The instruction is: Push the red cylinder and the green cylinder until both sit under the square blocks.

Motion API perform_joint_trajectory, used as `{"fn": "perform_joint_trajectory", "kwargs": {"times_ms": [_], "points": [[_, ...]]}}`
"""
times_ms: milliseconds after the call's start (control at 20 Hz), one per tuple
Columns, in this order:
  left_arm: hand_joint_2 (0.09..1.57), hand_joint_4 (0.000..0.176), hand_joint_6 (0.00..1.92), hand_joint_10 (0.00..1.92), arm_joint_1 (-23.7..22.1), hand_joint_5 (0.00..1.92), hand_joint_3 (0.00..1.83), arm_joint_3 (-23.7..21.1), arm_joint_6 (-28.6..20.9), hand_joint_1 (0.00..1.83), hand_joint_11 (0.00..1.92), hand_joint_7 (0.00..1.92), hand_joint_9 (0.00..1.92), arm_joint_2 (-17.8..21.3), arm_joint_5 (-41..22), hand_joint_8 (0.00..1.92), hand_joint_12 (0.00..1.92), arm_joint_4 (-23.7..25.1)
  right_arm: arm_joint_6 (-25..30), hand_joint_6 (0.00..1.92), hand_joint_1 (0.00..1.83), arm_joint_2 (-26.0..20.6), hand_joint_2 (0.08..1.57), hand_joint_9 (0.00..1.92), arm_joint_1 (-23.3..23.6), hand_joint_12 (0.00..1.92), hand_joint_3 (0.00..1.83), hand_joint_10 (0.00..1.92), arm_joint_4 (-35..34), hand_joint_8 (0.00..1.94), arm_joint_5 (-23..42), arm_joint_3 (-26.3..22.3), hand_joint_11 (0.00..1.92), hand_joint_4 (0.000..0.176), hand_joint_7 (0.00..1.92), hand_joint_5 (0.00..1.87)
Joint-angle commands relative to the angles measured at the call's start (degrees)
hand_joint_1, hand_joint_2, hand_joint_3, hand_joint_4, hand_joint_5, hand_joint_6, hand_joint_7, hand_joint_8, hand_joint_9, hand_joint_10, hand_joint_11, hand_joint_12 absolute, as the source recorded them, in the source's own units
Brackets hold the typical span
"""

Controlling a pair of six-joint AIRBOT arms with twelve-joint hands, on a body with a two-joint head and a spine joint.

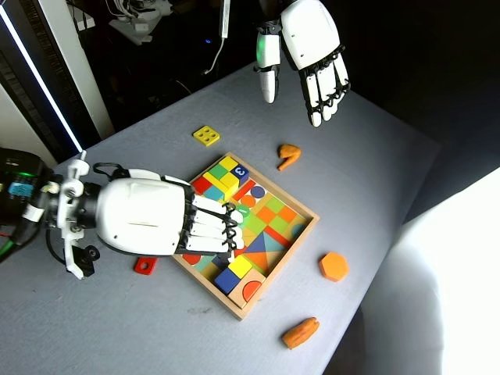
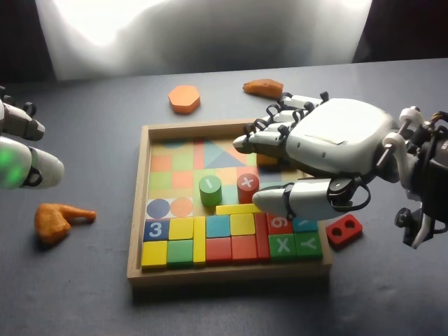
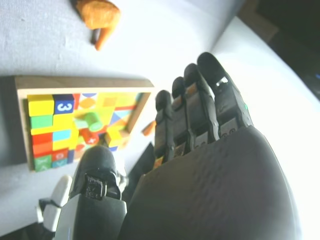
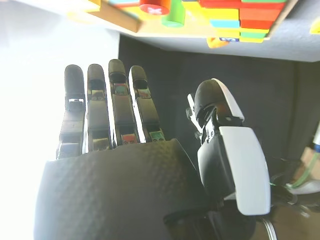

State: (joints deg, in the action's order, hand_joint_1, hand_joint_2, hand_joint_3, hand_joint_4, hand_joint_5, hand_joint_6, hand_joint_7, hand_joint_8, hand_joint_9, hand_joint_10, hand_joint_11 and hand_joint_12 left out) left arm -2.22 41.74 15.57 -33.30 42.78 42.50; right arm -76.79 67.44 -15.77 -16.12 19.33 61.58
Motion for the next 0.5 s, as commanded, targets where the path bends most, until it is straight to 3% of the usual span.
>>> {"fn": "perform_joint_trajectory", "kwargs": {"times_ms": [0, 100, 150, 400, 450], "points": [[1.29, 0.023, 0.0, 0.0, -0.63, 0.21, 0.0, 0.35, 0.31, 0.0, 0.0, 0.19, 0.19, 0.58, -2.23, 0.0, 0.7, 3.32, -0.02, 0.08, 0.03, -0.41, 1.26, 0.19, 1.21, 0.82, 0.0, 0.1, 0.37, 0.0, 6.1, 0.15, 0.0, 0.0, 0.28, 0.2], [1.29, 0.023, 0.0, 0.0, -0.63, 0.21, 0.0, 0.36, 0.31, 0.0, 0.0, 0.19, 0.18, 0.58, -2.23, 0.0, 0.68, 3.36, -0.01, 0.06, 0.0, -0.24, 1.24, 0.16, 1.82, 0.55, 0.0, 0.06, 0.06, 0.0, 6.01, 0.51, 0.0, 0.002, 0.2, 0.22], [1.29, 0.025, 0.0, 0.0, -0.63, 0.21, 0.0, 0.35, 0.3, 0.0, 0.0, 0.19, 0.18, 0.58, -2.23, 0.0, 0.69, 3.36, 0.0, 0.1, 0.0, -0.2, 1.22, 0.12, 2.18, 0.41, 0.0, 0.04, -0.36, 0.0, 5.76, 0.78, 0.0, 0.024, 0.17, 0.33], [1.29, 0.029, 0.0, 0.0, -0.63, 0.2, 0.0, 0.36, 0.3, 0.0, 0.0, 0.16, 0.16, 0.58, -2.23, 0.0, 0.66, 3.36, -0.11, 0.15, 0.0, -0.28, 1.22, 0.06, 3.42, 0.02, 0.0, 0.01, -2.52, 0.0, 3.17, 0.81, 0.0, 0.01, 0.19, 0.7], [1.3, 0.023, 0.01, 0.0, -0.64, 0.23, 0.0, 0.35, 0.3, 0.0, 0.0, 0.18, 0.17, 0.58, -2.23, 0.0, 0.68, 3.36, -0.11, 0.17, 0.0, -0.4, 1.22, 0.04, 3.45, 0.0, 0.0, 0.0, -2.52, 0.0, 3.17, 0.77, 0.0, 0.013, 0.18, 0.75]]}}
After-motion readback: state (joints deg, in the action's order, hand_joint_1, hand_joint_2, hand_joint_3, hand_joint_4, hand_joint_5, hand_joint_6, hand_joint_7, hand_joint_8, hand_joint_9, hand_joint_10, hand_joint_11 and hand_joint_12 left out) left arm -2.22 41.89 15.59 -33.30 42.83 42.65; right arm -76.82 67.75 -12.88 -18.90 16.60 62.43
